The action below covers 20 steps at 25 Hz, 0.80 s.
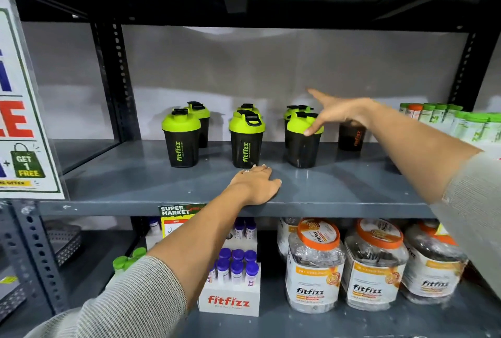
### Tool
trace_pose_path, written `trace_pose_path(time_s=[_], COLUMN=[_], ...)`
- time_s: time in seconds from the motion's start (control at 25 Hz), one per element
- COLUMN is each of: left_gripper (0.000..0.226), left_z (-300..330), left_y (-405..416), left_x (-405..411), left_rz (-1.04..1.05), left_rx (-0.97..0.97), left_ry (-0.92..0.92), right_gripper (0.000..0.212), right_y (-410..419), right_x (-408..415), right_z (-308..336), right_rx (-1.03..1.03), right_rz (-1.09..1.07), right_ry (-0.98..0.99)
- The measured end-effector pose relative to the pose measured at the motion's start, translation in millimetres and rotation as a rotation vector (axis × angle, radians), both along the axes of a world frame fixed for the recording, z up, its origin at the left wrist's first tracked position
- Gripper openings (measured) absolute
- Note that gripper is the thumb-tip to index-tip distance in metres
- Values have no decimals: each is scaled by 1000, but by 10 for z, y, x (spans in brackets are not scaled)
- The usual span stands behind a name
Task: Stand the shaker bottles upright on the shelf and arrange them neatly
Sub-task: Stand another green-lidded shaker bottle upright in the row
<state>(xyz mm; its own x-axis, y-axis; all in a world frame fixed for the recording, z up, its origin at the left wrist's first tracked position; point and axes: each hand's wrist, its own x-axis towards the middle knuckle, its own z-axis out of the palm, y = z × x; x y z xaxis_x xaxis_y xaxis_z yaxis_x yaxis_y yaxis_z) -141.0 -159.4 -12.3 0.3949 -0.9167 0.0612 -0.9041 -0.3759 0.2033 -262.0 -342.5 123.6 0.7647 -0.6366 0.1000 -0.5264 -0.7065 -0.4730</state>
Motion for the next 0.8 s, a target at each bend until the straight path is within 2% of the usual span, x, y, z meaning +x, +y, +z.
trace_pose_path(time_s=[0.16,0.36,0.6,0.8], left_gripper=[62,61,62,61], left_z=[6,29,20,26], left_y=[21,36,31,15], left_x=[-15,-34,-29,-15], left_rz=[8,7,13,10], left_rx=[-1,2,13,8], left_ry=[2,-1,3,-7], right_gripper=[96,96,89,81], right_y=[40,-70,-71,-5], right_x=[266,384,300,250], right_z=[63,71,125,274], right_rx=[-88,-210,-286,-518], right_rz=[129,80,17,-33], right_ry=[324,503,462,342])
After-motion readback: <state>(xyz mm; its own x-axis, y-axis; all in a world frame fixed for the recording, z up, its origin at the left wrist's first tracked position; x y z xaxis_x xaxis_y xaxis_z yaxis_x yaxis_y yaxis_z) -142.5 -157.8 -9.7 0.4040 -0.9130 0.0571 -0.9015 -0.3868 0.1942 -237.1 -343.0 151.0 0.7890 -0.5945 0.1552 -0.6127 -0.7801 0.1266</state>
